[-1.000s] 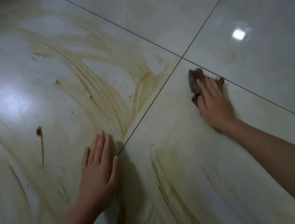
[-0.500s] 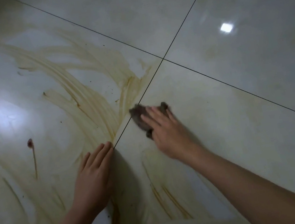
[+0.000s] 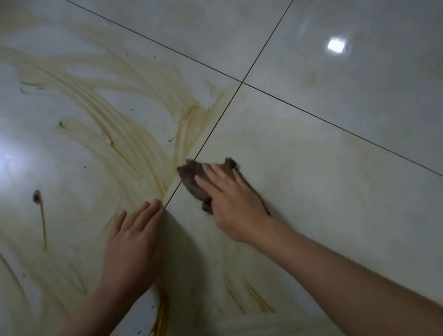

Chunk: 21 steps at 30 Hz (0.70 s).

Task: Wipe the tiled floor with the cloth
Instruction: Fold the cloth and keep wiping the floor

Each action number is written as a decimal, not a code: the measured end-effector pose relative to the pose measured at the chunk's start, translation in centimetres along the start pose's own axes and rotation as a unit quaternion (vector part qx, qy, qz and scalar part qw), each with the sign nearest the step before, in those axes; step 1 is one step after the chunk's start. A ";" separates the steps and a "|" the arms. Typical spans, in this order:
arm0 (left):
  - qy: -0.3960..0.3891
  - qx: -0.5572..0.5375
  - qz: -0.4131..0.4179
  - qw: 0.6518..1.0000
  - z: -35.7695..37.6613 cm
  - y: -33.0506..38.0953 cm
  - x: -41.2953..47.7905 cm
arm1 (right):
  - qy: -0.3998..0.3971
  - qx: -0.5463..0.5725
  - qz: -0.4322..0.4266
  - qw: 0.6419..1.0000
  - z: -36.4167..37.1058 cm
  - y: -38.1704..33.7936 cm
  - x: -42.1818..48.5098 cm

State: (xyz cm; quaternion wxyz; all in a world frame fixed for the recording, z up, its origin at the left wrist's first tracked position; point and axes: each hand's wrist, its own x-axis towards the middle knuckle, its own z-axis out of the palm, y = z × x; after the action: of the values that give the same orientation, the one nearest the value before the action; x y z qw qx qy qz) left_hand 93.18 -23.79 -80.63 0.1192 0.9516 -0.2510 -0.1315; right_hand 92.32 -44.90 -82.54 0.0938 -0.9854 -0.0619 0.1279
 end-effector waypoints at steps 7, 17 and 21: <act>-0.037 0.013 -0.009 0.999 -0.3 0.0 0.0 | -0.044 0.038 -0.089 0.994 3.0 -5.6 -12.8; -0.068 0.066 -0.003 0.995 -0.4 0.5 0.1 | -0.043 -0.012 0.083 0.996 -1.3 0.9 0.7; -0.097 0.092 -0.014 0.991 -0.2 0.7 -0.1 | -0.005 0.027 0.023 0.999 3.6 -4.5 -8.0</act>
State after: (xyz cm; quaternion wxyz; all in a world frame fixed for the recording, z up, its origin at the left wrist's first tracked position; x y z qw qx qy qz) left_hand 92.89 -24.32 -80.22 0.0049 0.9446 -0.2593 -0.2012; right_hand 83.27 -41.10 -83.10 0.1175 -0.9829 -0.0365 0.1370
